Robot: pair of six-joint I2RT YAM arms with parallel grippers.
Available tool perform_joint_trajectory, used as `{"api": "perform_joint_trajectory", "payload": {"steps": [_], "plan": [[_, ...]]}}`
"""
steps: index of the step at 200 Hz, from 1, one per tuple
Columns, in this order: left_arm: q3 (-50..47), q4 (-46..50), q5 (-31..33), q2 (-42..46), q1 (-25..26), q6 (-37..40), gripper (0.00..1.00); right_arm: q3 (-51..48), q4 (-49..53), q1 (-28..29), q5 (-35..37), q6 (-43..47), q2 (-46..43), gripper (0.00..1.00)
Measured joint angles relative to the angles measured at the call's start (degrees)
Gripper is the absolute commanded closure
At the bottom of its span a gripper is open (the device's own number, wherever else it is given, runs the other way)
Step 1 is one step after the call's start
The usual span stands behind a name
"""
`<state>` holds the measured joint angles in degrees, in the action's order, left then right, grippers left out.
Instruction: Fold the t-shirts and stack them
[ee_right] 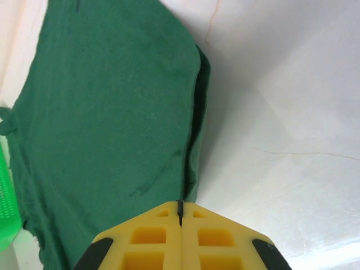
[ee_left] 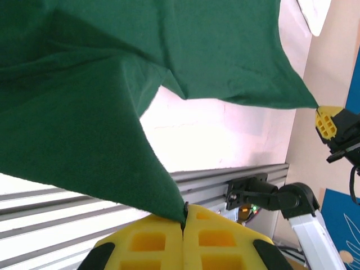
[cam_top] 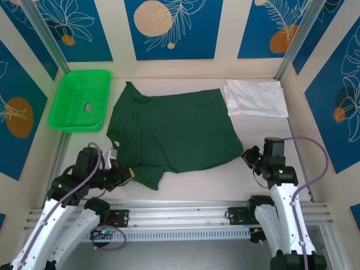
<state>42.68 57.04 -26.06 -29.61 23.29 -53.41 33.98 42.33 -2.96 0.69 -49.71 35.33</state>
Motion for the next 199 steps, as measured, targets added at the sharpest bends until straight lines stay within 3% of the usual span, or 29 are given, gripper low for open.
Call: {"api": "perform_joint_trajectory", "payload": {"steps": [49, 88, 153, 199], "plan": [[6.38, 4.07, -1.57, -0.35, 0.0, 4.52, 1.0, 0.0, 1.01, 0.0, -0.48, 0.02, -6.25, 1.0], [7.87, 7.34, 0.42, 4.15, 0.0, 5.6, 1.0, -2.97, -0.2, -0.07, 0.15, -0.26, -10.16, 1.0], [10.29, 16.0, 10.29, 7.91, 0.04, 5.6, 1.0, -4.96, 0.66, -1.86, 4.26, -1.25, -6.14, 1.0], [5.09, 15.91, 6.38, 7.04, 0.11, 6.03, 1.0, -4.96, 0.59, -3.17, 4.94, -1.27, -2.67, 1.0]]}}
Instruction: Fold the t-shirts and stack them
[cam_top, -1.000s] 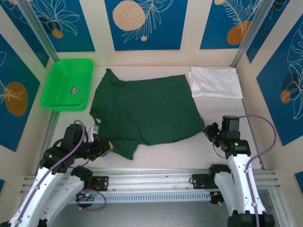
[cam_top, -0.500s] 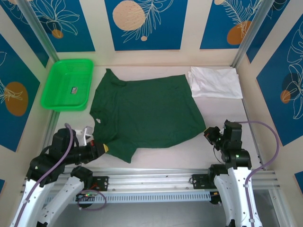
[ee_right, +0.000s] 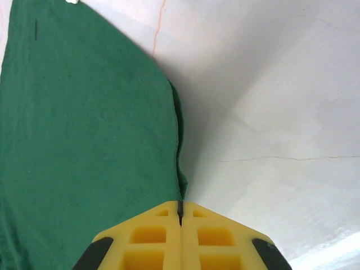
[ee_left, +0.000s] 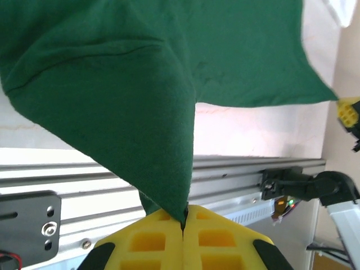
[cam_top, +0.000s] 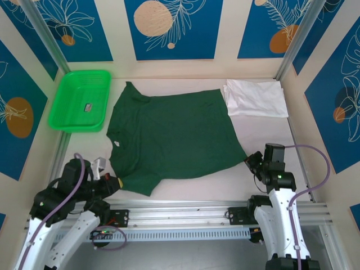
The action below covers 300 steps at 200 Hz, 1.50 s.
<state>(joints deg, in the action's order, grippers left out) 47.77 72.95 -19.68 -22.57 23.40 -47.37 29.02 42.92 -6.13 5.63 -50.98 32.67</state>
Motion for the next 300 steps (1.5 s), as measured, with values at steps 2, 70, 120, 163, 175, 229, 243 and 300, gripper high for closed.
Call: {"api": "perform_joint_trajectory", "payload": {"steps": [2, 70, 120, 163, 175, 229, 243, 300], "plan": [[-0.33, 0.02, -0.07, 0.0, 0.0, -0.02, 1.0, 0.0, 0.0, -0.02, 0.0, 0.0, 0.11, 1.0], [-5.14, -2.75, -2.38, -2.1, 0.02, -0.07, 1.0, 0.81, -2.73, 0.15, -3.8, 0.26, 2.19, 1.0], [6.93, -7.56, 8.09, -16.52, -0.22, 1.6, 1.0, 11.67, -5.68, 3.61, -3.04, 2.84, 21.09, 1.0], [14.51, -15.65, 9.22, -33.38, -6.99, 5.01, 1.0, 24.04, -7.63, 4.26, -0.7, 4.79, 41.27, 1.0], [15.43, -17.62, 8.33, -38.58, -9.2, 6.12, 1.0, 27.32, -7.74, 4.31, 0.0, 5.09, 46.42, 1.0], [19.71, -23.12, 3.8, -56.94, -20.06, 9.03, 1.0, 39.28, -6.91, 4.33, 1.95, 5.7, 64.32, 1.0], [20.68, -24.2, 3.58, -60.76, -20.92, 9.44, 0.86, 41.88, -6.43, 4.52, 2.01, 5.75, 67.8, 1.0], [30.4, -23.65, 5.44, -68.28, -23.26, 10.99, 0.31, 48.26, -3.82, 3.23, 0.72, 7.28, 73.5, 0.39]]}}
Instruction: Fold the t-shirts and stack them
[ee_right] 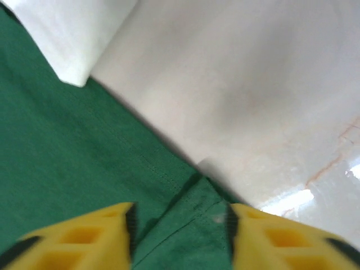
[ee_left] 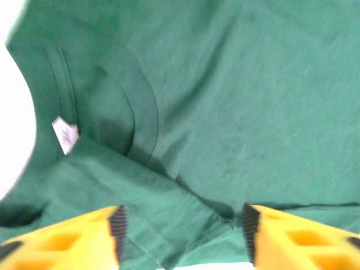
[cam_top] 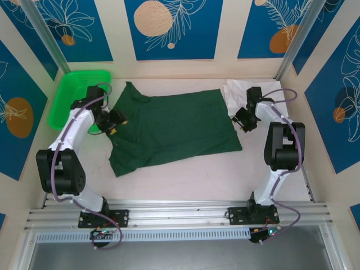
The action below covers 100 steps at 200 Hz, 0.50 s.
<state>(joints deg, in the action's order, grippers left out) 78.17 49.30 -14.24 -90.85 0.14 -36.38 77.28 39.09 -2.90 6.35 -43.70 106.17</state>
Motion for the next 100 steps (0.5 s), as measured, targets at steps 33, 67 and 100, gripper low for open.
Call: {"api": "perform_joint_trajectory", "payload": {"steps": [33, 67, 100], "plan": [[-2.29, -1.53, 3.37, 8.33, -0.55, -0.52, 0.3, -8.17, -2.86, -3.19, -1.46, -0.17, -10.23, 0.37], [-21.05, -4.7, 2.23, 24.63, 0.02, -3.19, 0.33, -23.12, -6.49, -1.86, -3.87, -1.42, -24.28, 0.38], [-37.68, -5.11, 0.85, 34.73, 0.42, -5.73, 0.32, -32.35, -8.5, -0.59, -4.22, -2.58, -26.23, 0.36]]}}
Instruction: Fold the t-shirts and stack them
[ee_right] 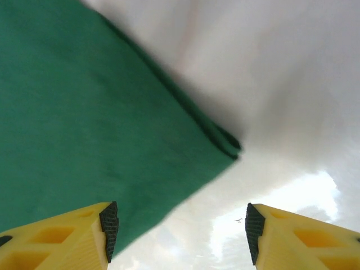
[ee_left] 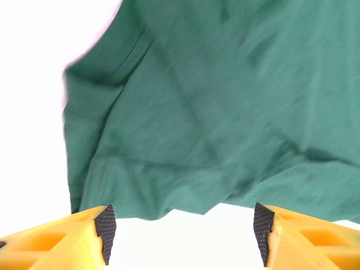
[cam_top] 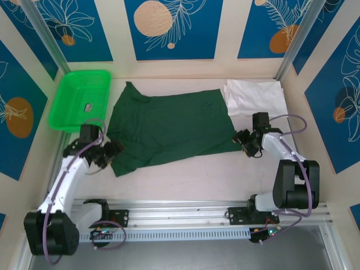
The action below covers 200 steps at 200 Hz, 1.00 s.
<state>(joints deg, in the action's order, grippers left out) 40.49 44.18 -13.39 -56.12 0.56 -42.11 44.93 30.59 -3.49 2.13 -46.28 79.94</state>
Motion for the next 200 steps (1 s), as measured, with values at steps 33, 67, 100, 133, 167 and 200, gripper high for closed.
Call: {"api": "perform_joint_trajectory", "payload": {"steps": [33, 67, 100, 133, 167, 200], "plan": [[-9.68, -1.07, -1.68, 9.64, 0.04, -2.99, 0.36, -1.49, -1.51, -0.39, -0.72, -0.63, 1.46, 0.36], [-15.34, -2.8, -3.15, 11.8, 0.11, -5.4, 0.38, -1.42, -3.67, -0.39, -1.2, -0.63, 4.72, 0.41], [-17.75, -5.79, -3.39, 10.1, 0.11, -6.03, 0.43, -0.94, -4.55, -0.46, -1.36, -0.63, 6.03, 0.47], [-17.97, -11.52, -4.0, 4.74, 0.11, -7.08, 0.51, 0.35, -5.33, -0.81, -1.79, -0.7, 7.93, 0.6], [-17.97, -15.02, -3.08, 1.75, 0.11, -6.97, 0.62, 0.7, -6.16, -1.51, -2.89, -0.44, 9.25, 0.78], [-17.7, -16.04, 0.81, 0.11, 0.22, -5.62, 0.99, 0.74, -6.82, -2.34, -4.15, -0.28, 9.97, 0.97]]}}
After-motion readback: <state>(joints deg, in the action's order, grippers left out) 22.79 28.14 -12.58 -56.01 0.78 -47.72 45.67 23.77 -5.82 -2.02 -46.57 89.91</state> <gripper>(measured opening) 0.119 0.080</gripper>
